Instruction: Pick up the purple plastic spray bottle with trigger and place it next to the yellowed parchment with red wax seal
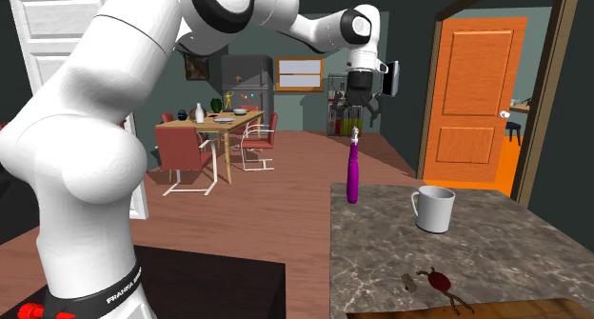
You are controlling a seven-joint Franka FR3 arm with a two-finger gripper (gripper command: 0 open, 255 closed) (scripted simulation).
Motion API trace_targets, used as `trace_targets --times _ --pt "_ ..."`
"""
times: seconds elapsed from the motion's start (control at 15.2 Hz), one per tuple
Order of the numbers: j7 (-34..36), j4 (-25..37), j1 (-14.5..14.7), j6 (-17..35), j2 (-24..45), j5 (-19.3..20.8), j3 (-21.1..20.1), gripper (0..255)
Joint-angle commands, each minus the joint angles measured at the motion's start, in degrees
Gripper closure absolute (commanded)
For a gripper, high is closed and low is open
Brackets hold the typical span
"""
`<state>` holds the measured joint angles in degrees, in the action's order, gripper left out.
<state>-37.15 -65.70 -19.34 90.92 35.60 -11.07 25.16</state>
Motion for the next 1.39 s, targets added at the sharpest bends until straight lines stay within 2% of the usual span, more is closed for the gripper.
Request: trace_targets --times 0.0,0.26,0.79,0.86,1.32 --pt "-0.14 -1.3 0.15 1.29 -0.02 -0.02 -0.02 0" --pt "-0.33 -6.07 0.89 5.26 -0.74 0.09 0.01 0" --pt "-0.33 -6.06 0.89 5.24 -0.73 0.09 0.01 0" --pt "-0.33 -6.06 0.89 5.24 -0.73 0.09 0.01 255" --pt "-0.33 -6.06 0.89 5.24 -0.74 0.09 0.01 255"
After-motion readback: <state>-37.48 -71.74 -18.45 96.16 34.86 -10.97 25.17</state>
